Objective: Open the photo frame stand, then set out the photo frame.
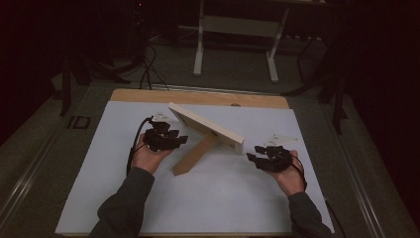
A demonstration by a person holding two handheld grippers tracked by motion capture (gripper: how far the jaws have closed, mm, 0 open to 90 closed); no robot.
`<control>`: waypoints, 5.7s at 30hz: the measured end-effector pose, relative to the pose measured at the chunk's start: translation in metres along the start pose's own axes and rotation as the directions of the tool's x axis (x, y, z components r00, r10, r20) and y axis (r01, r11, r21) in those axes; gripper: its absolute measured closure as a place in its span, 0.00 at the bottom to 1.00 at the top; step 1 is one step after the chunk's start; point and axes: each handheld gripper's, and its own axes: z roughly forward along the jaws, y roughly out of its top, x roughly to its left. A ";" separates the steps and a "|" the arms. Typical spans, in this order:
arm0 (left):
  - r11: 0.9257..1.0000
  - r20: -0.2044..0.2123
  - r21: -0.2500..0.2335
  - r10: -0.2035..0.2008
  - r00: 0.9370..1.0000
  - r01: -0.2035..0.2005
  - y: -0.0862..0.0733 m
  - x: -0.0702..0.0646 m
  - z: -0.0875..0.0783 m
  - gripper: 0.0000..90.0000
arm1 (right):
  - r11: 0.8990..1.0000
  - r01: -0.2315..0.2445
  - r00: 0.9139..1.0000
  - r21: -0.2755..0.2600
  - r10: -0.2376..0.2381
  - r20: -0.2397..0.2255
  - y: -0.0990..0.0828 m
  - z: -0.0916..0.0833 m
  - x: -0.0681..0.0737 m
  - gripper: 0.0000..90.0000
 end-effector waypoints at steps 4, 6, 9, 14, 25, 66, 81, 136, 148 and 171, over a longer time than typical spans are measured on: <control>1.000 -0.007 -0.008 -0.005 1.000 0.005 0.004 0.001 0.004 0.61 | 1.000 -0.012 1.000 -0.019 0.012 -0.006 0.004 -0.004 -0.003 0.68; 1.000 -0.002 -0.004 -0.005 1.000 0.005 0.006 0.000 0.006 0.62 | 1.000 -0.022 1.000 -0.020 0.022 -0.005 0.006 -0.005 -0.005 0.67; 1.000 -0.010 0.002 0.003 1.000 -0.003 0.008 -0.001 0.008 0.63 | 0.999 -0.026 1.000 -0.031 0.026 -0.002 0.010 -0.007 -0.006 0.69; 1.000 -0.025 0.008 0.009 1.000 -0.009 0.012 -0.005 0.012 0.70 | 0.997 -0.055 0.998 -0.058 0.056 0.024 0.017 -0.007 -0.005 0.78; 0.999 -0.080 -0.022 0.038 0.996 -0.040 0.022 -0.020 0.017 0.91 | 0.988 -0.078 0.996 -0.136 0.083 0.033 0.030 -0.008 0.005 1.00; 0.990 -0.074 -0.033 0.136 0.988 -0.139 0.040 -0.065 0.030 1.00 | 0.979 -0.092 0.995 -0.180 0.082 -0.062 0.044 -0.009 0.011 1.00; 0.986 -0.055 -0.017 0.167 0.984 -0.168 0.042 -0.075 0.036 1.00 | 0.982 -0.061 0.995 -0.179 0.047 -0.084 0.048 -0.010 0.017 1.00; 0.975 0.013 -0.023 0.221 0.975 -0.221 0.037 -0.078 0.028 1.00 | 0.989 0.037 0.971 -0.141 -0.069 -0.229 0.068 0.010 0.045 1.00; 0.969 0.044 -0.032 0.244 0.969 -0.243 0.035 -0.077 0.025 1.00 | 0.987 0.068 0.960 -0.143 -0.103 -0.262 0.069 0.010 0.055 1.00; 0.975 0.149 -0.055 0.220 0.964 -0.214 0.030 -0.056 0.022 1.00 | 0.983 0.109 0.949 -0.146 -0.147 -0.280 0.078 0.014 0.072 1.00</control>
